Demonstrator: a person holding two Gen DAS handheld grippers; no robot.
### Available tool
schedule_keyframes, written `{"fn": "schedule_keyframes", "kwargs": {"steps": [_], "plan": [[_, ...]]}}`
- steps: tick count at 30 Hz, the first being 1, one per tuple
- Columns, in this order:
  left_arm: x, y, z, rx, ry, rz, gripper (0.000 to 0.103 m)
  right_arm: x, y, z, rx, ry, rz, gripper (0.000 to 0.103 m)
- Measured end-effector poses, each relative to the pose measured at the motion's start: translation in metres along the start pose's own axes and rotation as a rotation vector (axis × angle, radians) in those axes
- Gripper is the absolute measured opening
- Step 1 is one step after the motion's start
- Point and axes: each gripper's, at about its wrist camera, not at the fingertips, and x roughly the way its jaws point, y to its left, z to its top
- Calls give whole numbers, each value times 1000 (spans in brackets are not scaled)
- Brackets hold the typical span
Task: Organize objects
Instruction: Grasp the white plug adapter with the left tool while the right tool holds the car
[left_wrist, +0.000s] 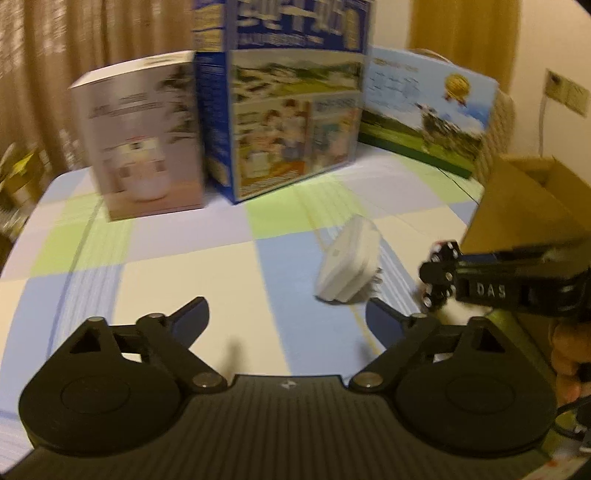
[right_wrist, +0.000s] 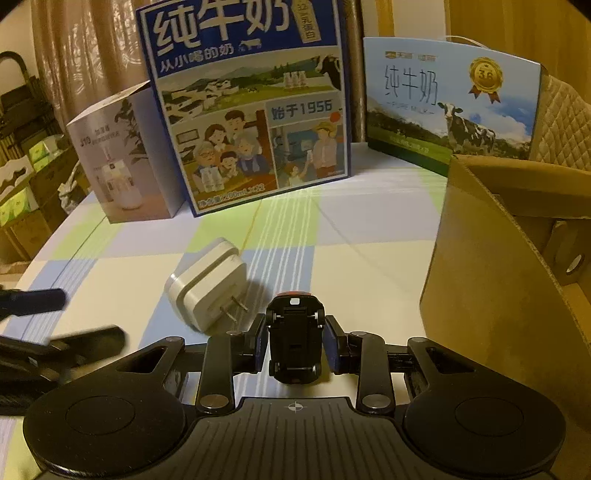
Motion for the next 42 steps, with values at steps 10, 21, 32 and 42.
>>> {"fn": "schedule_keyframes", "kwargs": {"steps": [10, 21, 32, 42], "plan": [[31, -28, 2, 104, -24, -61, 54, -1, -8, 3, 48, -8, 14, 28], [51, -45, 10, 142, -53, -46, 27, -1, -8, 4, 53, -7, 11, 28], [-5, -25, -16, 7, 74, -3, 26, -9, 3, 2, 44, 7, 72, 28], [-84, -40, -75, -21, 132, 29, 23, -69, 27, -16, 14, 69, 187, 28]]}}
